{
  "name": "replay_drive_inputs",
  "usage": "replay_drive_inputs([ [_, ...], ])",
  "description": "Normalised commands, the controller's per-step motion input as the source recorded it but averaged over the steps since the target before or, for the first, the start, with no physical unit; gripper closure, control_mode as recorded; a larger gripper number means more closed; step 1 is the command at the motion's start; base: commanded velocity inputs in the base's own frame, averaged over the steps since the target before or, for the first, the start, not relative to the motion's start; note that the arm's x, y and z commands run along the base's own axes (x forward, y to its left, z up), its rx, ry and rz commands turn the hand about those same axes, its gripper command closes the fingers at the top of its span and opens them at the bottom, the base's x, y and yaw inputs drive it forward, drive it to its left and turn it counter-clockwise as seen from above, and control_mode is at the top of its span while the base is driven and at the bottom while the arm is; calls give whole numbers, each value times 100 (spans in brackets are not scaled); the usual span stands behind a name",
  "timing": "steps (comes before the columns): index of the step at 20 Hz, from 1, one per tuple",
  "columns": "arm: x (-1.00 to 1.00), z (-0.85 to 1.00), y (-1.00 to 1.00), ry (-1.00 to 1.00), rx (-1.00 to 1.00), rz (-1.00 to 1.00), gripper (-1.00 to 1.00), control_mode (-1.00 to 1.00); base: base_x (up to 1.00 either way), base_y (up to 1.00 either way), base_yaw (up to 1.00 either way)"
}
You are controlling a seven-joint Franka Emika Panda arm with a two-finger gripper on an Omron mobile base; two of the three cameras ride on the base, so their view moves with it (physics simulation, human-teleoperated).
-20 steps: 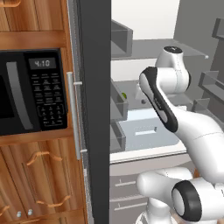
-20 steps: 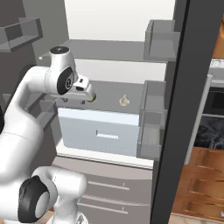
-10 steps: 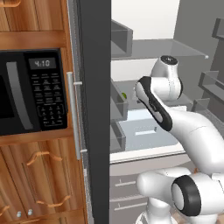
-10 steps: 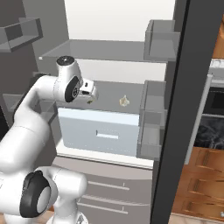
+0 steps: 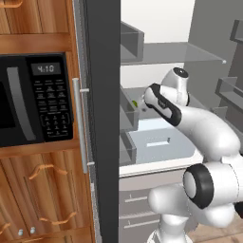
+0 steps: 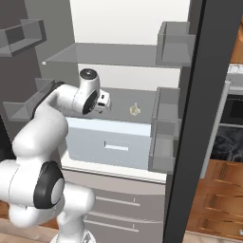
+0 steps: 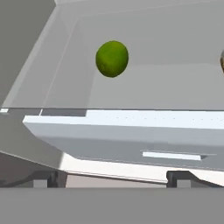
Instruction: Grab the lime and garlic from the fridge, place them in the blender, close the lid, and turn on the blender to create a marinade.
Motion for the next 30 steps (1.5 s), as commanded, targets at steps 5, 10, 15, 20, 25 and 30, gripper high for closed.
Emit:
replay_drive_inputs([
  [5, 31, -20, 21, 3, 0, 0, -100, -100, 0, 0, 0],
  [10, 44, -22, 21, 0, 0, 0, -100, -100, 0, 0, 0],
  [15, 44, -15, 8, 0, 1, 0, -100, -100, 0, 0, 0],
  [20, 32, -17, 0, 1, 1, 0, -100, -100, 0, 0, 0],
  [25, 39, -13, 0, 1, 0, 0, -100, -100, 0, 0, 0],
  [30, 35, -17, 4, 4, 0, 0, -100, -100, 0, 0, 0],
])
